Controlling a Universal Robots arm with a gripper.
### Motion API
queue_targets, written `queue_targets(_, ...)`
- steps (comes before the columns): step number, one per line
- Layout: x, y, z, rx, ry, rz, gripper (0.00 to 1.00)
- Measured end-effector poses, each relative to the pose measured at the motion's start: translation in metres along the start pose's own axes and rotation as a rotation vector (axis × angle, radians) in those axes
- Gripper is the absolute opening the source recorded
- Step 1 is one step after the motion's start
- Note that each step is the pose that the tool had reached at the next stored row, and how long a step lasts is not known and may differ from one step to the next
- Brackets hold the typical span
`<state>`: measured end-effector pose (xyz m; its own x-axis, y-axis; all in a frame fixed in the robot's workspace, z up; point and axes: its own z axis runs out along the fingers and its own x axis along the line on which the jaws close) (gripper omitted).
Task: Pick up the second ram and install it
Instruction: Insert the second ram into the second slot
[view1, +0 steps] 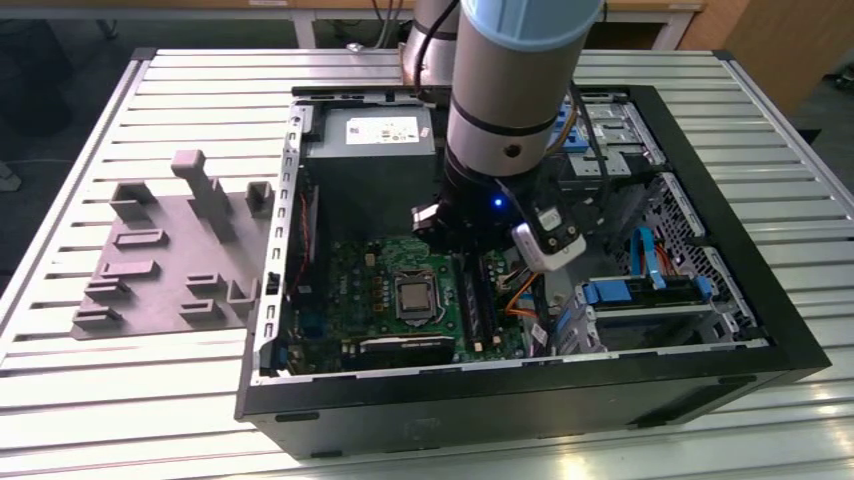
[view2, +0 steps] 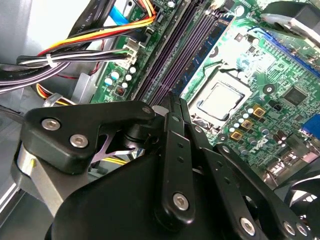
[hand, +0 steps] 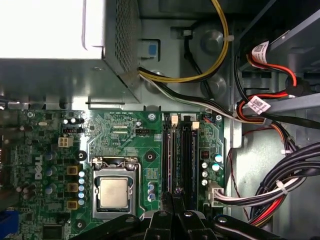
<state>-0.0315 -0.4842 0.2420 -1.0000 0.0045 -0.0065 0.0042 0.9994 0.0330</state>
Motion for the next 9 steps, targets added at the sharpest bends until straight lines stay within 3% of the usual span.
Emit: queue_targets(9, -0.0019, -0.0002, 0.0052, -0.0041, 0.0000, 0.000, 0.12)
